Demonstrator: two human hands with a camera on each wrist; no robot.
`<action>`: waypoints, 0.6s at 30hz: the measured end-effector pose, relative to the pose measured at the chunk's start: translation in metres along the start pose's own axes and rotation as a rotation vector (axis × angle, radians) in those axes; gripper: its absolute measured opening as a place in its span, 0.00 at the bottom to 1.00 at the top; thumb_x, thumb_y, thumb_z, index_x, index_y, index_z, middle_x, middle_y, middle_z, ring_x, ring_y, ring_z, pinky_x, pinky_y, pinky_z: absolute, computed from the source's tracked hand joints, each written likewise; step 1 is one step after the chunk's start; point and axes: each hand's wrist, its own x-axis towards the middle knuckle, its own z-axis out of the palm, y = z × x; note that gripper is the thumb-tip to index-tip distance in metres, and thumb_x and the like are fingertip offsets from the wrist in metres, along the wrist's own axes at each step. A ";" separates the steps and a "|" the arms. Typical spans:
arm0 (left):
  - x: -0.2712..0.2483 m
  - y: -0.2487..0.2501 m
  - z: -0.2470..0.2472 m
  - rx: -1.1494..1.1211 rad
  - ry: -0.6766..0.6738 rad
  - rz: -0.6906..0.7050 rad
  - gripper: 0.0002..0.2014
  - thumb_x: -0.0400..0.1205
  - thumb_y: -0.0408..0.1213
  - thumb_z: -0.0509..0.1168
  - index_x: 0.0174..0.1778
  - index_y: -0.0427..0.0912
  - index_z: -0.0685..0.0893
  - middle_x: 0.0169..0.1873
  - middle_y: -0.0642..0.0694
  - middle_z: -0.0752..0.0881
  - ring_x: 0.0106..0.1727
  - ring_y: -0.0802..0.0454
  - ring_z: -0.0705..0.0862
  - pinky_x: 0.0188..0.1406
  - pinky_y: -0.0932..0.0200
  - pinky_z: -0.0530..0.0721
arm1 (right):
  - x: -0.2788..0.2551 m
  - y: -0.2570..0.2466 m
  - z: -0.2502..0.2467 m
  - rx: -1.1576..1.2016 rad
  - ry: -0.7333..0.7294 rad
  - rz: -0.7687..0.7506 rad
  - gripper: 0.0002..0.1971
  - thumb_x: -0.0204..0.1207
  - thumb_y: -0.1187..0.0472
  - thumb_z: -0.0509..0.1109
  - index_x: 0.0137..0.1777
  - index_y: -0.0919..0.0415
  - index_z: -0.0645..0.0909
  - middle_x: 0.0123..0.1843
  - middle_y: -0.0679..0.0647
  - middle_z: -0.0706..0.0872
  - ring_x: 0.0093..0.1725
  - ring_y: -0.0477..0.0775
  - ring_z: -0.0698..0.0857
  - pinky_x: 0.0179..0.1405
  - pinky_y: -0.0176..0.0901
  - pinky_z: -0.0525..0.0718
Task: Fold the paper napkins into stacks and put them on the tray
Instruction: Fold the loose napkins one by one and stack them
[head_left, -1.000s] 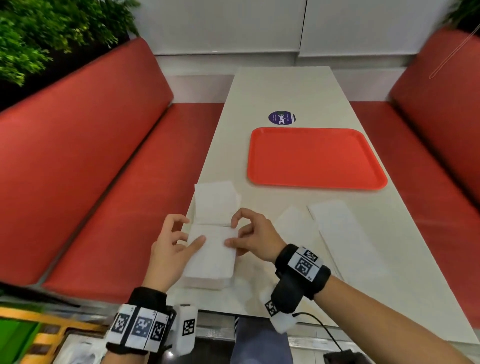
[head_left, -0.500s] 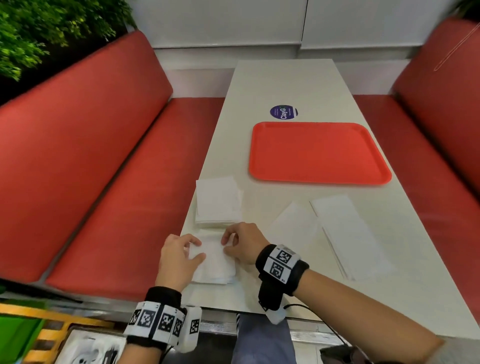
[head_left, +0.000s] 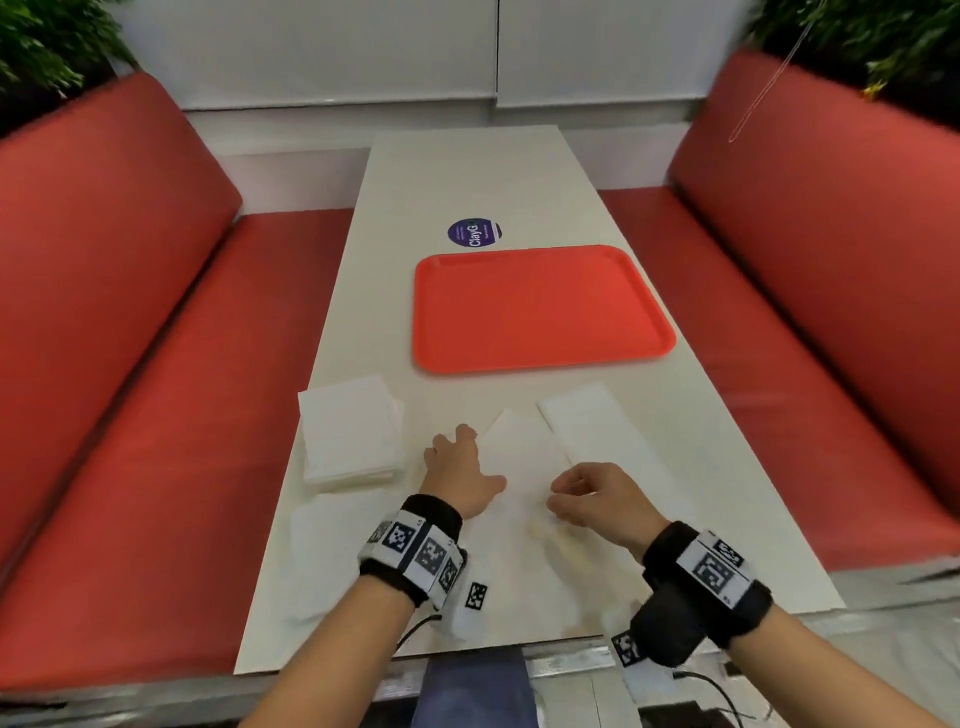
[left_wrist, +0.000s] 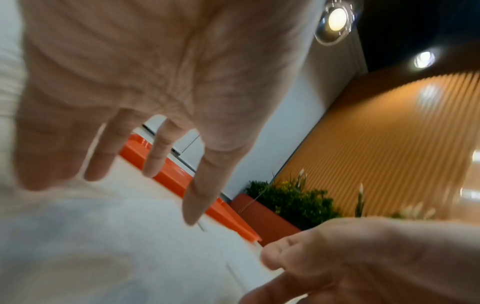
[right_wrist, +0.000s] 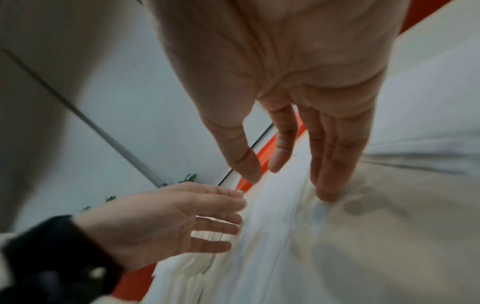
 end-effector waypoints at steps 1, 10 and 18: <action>0.003 0.004 0.003 0.091 -0.007 -0.023 0.35 0.77 0.44 0.72 0.76 0.42 0.62 0.68 0.37 0.67 0.71 0.37 0.67 0.68 0.44 0.75 | -0.003 0.001 -0.001 0.083 -0.020 0.017 0.05 0.73 0.65 0.76 0.47 0.62 0.84 0.45 0.61 0.89 0.42 0.56 0.87 0.51 0.50 0.87; 0.001 0.010 0.029 -0.145 0.030 -0.066 0.36 0.74 0.30 0.74 0.75 0.34 0.62 0.64 0.36 0.79 0.62 0.40 0.82 0.56 0.54 0.83 | 0.001 -0.001 0.016 0.154 -0.006 0.015 0.09 0.70 0.67 0.77 0.49 0.61 0.84 0.48 0.60 0.86 0.39 0.54 0.85 0.41 0.49 0.86; -0.013 0.005 -0.004 -0.639 0.147 0.088 0.21 0.74 0.38 0.77 0.62 0.42 0.83 0.55 0.43 0.90 0.54 0.48 0.89 0.54 0.51 0.89 | 0.009 -0.004 0.000 0.161 -0.024 0.021 0.25 0.72 0.46 0.78 0.60 0.64 0.80 0.50 0.64 0.90 0.43 0.58 0.90 0.47 0.50 0.89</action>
